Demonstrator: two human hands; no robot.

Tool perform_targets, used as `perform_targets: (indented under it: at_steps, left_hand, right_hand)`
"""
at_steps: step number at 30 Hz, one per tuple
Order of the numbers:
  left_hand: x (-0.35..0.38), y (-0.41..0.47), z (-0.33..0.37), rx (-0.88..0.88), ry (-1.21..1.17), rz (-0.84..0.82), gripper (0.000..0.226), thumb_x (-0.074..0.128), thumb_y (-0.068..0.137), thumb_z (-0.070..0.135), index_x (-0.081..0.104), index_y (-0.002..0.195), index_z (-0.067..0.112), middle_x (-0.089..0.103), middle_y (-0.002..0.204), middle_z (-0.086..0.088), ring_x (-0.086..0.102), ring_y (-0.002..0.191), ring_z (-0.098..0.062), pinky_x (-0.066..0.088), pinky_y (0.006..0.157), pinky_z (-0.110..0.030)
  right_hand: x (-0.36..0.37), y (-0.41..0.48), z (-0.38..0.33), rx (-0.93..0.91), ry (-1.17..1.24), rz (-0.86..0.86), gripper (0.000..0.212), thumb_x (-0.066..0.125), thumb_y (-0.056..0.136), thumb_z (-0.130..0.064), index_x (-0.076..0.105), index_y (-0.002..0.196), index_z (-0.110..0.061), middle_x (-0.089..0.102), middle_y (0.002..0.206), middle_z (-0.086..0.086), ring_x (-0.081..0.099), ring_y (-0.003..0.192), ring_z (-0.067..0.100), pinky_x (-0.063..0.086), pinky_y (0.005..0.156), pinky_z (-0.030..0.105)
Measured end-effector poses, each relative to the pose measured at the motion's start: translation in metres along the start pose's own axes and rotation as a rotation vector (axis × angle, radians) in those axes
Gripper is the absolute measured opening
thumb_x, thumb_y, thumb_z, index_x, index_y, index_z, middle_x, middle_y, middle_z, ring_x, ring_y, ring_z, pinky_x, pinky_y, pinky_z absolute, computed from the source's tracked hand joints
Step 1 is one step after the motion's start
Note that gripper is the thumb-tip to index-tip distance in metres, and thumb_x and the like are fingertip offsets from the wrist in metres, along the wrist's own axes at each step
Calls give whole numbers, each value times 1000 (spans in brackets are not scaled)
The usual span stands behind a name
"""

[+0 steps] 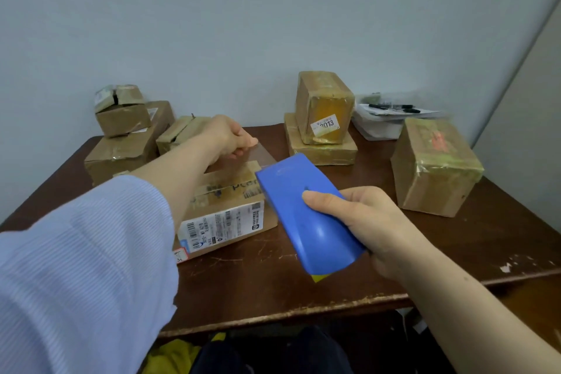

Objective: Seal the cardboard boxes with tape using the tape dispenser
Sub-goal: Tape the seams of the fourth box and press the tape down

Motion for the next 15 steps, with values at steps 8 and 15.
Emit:
perform_targets:
  at_steps: [8,15]
  left_hand:
    - [10,14,-13,38,67,25,21,71,84,18,62,66,15,61,65,-3,53,55,-11,46,49,-16]
    - [16,21,-22,62,145,23,16,75,81,23,66,69,16,63,68,-1,53,60,-12,44,64,-23]
  right_hand:
    - [4,8,8,50,52,-8,31,69,81,-33,72,79,-2,73,70,5,69,59,15,54,53,22]
    - [7,12,13,70,54,-31,32,68,82,-33,73,84,-1,75,77,8,70,64,16,55,60,25]
Point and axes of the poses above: each hand's wrist, its own y-axis towards the middle knuckle, its own x-axis out of the palm, z = x × y, the point moved 8 cm from there along y, towards the middle knuckle
